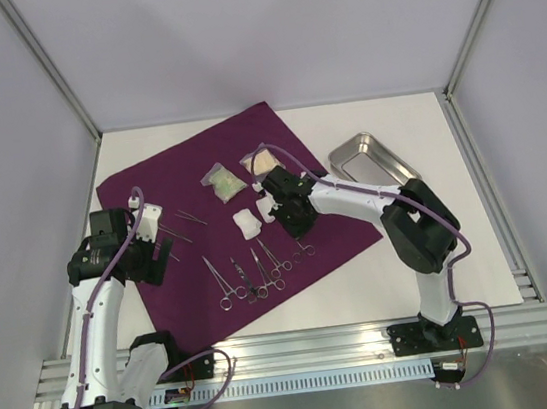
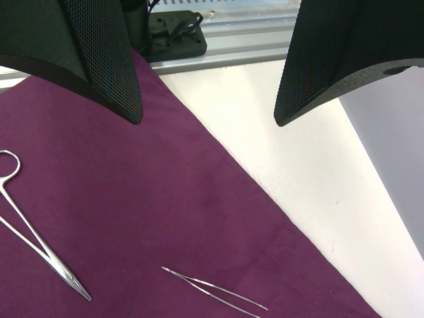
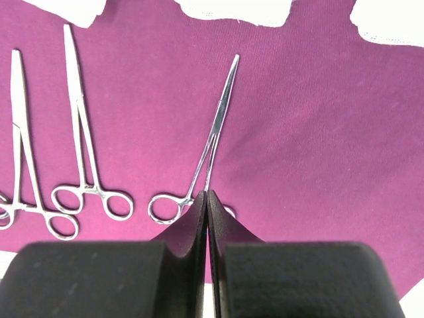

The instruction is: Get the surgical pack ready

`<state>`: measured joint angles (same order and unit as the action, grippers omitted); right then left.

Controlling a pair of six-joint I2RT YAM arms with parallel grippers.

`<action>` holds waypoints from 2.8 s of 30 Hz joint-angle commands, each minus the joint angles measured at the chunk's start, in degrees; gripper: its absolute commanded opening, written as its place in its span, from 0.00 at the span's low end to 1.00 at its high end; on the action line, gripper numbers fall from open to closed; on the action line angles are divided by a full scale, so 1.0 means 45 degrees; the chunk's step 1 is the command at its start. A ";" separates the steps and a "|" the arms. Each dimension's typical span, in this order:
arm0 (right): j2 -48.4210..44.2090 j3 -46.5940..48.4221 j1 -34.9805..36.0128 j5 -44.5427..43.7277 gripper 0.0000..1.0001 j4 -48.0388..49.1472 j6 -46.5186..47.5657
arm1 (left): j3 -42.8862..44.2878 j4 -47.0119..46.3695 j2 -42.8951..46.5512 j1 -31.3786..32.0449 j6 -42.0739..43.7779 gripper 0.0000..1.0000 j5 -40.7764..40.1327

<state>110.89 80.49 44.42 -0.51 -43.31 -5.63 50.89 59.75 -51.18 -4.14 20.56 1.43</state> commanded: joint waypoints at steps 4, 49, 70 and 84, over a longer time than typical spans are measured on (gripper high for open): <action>0.0141 0.0161 -0.0067 -0.0122 0.05 -0.0160 0.0353 | -0.0060 -0.0191 0.0084 0.0041 0.0178 0.89 0.0033; -0.2083 0.0413 -0.1392 -0.0336 0.00 0.0445 0.1757 | 0.0174 -0.0054 0.0104 0.0041 0.0178 0.89 0.0170; 0.0024 0.2095 -0.9110 0.3219 0.00 -0.0141 0.9004 | 0.3162 0.0395 -0.2942 0.0041 0.0452 0.89 0.2083; 0.1334 0.1274 -0.9110 0.2322 0.00 0.0327 0.8790 | 0.3553 0.0707 -0.3490 0.0022 0.0530 0.89 0.2182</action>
<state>117.01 85.84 3.36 11.53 -43.88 33.26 64.88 62.08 -67.35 -4.14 21.78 10.94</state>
